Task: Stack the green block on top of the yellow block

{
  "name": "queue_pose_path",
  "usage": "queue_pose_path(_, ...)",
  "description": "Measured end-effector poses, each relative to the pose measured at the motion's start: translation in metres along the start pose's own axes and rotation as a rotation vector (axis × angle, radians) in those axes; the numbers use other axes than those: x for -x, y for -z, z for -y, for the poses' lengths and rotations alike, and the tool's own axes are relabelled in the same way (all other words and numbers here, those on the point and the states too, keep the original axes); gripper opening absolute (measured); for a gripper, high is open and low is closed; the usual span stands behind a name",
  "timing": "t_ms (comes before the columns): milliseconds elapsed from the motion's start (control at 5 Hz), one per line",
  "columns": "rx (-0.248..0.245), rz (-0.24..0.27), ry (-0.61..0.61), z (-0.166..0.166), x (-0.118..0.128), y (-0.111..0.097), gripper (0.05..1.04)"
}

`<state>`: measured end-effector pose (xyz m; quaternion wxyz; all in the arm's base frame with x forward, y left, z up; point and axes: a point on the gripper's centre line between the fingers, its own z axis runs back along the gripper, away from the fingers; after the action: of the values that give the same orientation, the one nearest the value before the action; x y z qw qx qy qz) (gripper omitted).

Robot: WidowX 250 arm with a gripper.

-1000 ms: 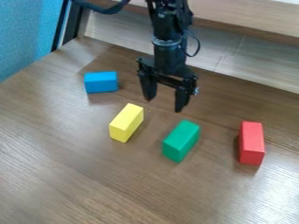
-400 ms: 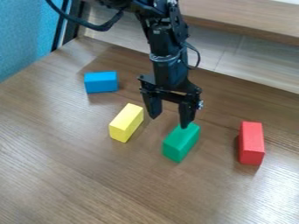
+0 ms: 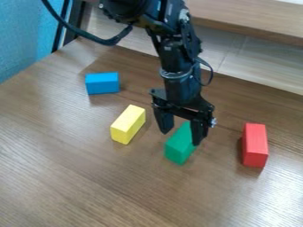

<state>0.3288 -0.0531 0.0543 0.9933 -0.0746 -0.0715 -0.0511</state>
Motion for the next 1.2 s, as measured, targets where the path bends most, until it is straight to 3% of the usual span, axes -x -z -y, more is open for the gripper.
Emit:
queue_pose_path(200, -0.006, -0.007, 0.012, 0.005, 0.001, 0.005, 0.947)
queue_pose_path(400, -0.035, -0.044, -0.032, 0.0, 0.007, 0.021, 0.662)
queue_pose_path(600, -0.038, -0.038, -0.042, 0.0, 0.006, 0.022, 0.593)
queue_pose_path(1000, -0.06, -0.05, -0.058, -0.005, 0.015, 0.019, 0.593)
queue_pose_path(1200, -0.08, -0.021, -0.086, -0.013, 0.017, 0.001, 0.593)
